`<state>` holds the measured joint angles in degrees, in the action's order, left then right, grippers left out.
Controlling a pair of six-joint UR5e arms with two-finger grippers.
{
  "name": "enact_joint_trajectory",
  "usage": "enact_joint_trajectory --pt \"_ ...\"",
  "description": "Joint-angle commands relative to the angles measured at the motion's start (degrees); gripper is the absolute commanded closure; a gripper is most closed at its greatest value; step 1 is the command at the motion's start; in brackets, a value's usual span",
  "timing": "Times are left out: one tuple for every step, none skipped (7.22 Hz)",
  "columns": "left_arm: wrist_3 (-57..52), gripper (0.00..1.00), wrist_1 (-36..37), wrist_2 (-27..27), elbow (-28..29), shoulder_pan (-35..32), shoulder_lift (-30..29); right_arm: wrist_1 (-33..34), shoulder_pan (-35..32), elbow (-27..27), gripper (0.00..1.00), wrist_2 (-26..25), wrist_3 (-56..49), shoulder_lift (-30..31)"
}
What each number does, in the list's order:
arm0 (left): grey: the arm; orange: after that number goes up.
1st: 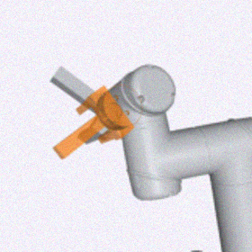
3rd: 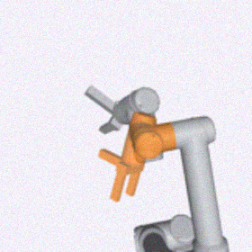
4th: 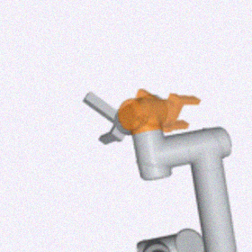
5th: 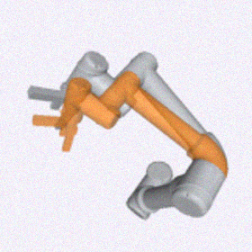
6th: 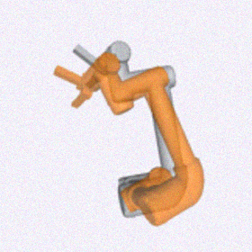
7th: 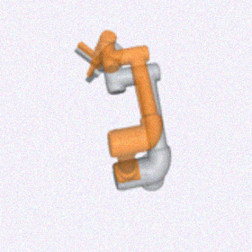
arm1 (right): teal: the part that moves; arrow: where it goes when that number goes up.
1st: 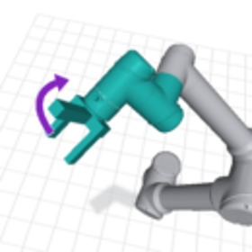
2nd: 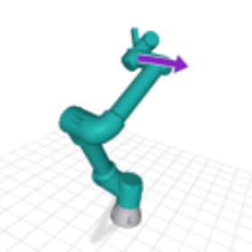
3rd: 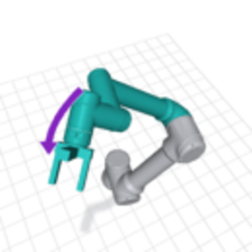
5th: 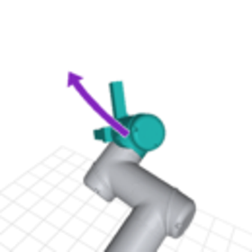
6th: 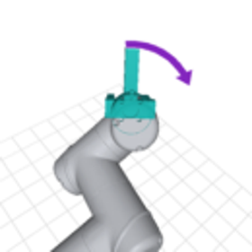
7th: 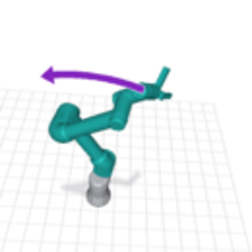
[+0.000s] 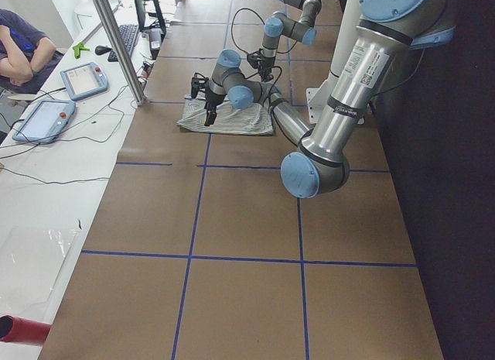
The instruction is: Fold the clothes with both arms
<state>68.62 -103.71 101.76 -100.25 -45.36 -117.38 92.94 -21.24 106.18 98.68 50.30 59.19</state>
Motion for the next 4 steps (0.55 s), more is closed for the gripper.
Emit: enact_joint_trajectory --pt "-0.2 0.00 -0.1 -0.1 0.5 0.0 0.0 0.0 1.7 3.1 1.00 0.4 10.2 4.6" --pt "-0.2 0.00 -0.1 -0.2 0.7 -0.1 0.0 0.5 2.7 3.9 1.00 0.3 16.0 5.3" --pt "-0.3 0.00 -0.1 -0.2 0.8 0.0 0.0 0.7 4.3 3.9 1.00 0.0 21.7 5.3" --pt "-0.4 0.00 -0.1 -0.2 0.7 -0.1 0.0 0.7 7.0 4.1 1.00 -2.7 25.6 5.4"
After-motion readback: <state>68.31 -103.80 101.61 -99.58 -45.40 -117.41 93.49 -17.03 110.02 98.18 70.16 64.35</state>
